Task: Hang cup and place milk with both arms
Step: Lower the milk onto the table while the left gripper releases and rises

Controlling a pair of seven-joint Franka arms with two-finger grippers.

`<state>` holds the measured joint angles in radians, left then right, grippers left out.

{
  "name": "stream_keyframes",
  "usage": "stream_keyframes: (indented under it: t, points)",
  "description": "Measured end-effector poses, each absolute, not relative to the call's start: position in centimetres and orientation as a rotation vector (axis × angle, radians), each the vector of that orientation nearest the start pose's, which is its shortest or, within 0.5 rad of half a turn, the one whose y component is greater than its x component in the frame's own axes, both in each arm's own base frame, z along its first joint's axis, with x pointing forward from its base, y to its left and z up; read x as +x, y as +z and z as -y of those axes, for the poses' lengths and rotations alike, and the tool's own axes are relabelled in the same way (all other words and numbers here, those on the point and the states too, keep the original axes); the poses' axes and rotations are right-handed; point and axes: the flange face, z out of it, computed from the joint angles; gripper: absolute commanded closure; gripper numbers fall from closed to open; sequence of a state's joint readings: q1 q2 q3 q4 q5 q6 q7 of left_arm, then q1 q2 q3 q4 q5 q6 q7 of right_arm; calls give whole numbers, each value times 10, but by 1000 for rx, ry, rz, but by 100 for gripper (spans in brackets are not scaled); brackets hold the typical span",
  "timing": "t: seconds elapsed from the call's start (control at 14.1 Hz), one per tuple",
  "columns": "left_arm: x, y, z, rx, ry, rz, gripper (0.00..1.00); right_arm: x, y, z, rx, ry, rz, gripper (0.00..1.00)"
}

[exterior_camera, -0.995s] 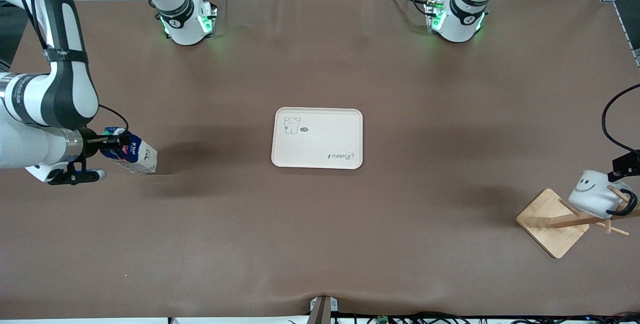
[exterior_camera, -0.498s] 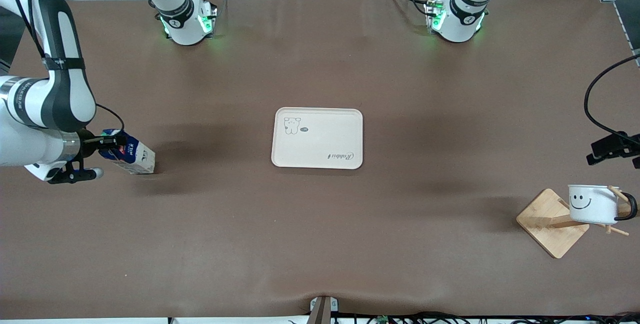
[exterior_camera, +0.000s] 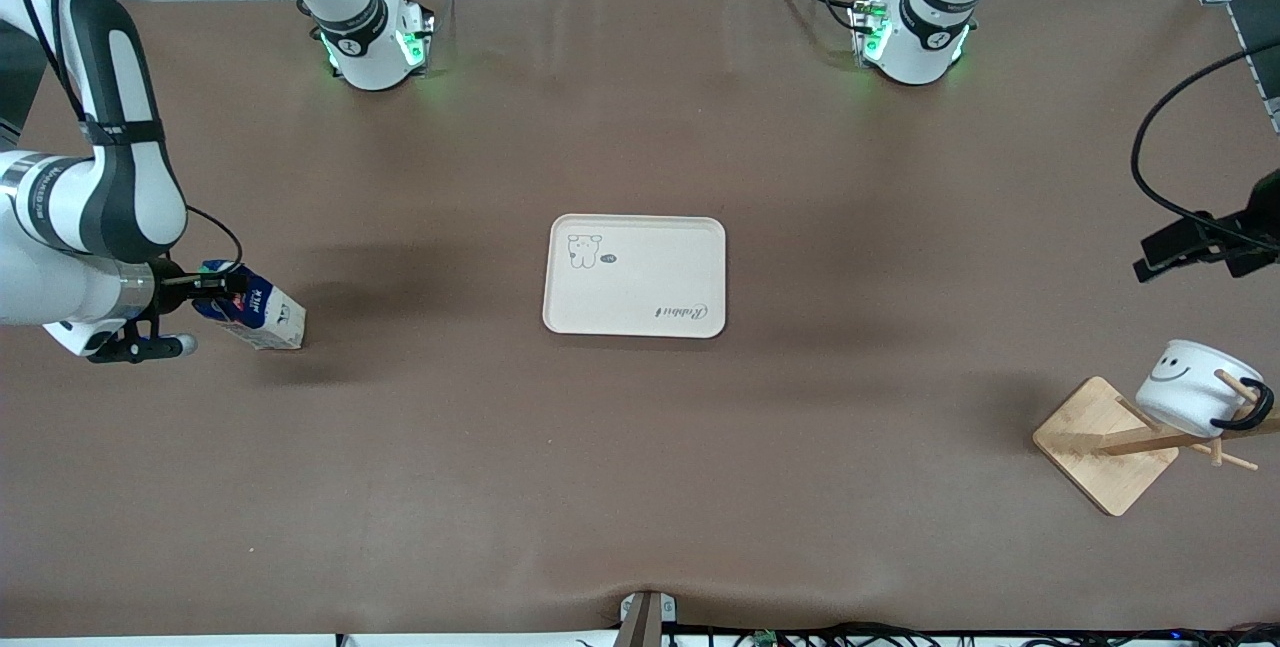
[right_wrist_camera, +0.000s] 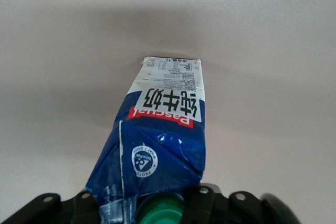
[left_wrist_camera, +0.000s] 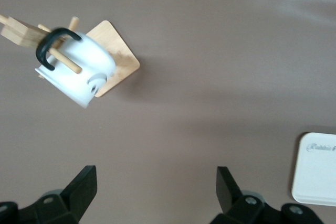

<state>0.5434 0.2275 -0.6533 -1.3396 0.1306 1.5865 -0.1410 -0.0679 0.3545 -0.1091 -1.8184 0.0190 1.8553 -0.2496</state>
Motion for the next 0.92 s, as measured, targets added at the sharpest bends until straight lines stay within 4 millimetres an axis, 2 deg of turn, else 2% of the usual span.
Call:
stream_keyframes:
  t: [0.21, 0.57, 0.78, 0.92]
  points:
    - [601, 641, 33, -3144, -93, 52, 0, 591, 321, 100, -3055, 483, 107, 0]
    - [584, 654, 89, -3109, -101, -39, 0, 592, 322, 98, -3053, 482, 123, 0]
    - [571, 659, 103, -3064, -75, -37, 0, 604, 340, 96, -3070, 415, 135, 0]
    - [564, 662, 106, -3051, -53, -32, 0, 618, 364, 95, -3091, 329, 144, 0]
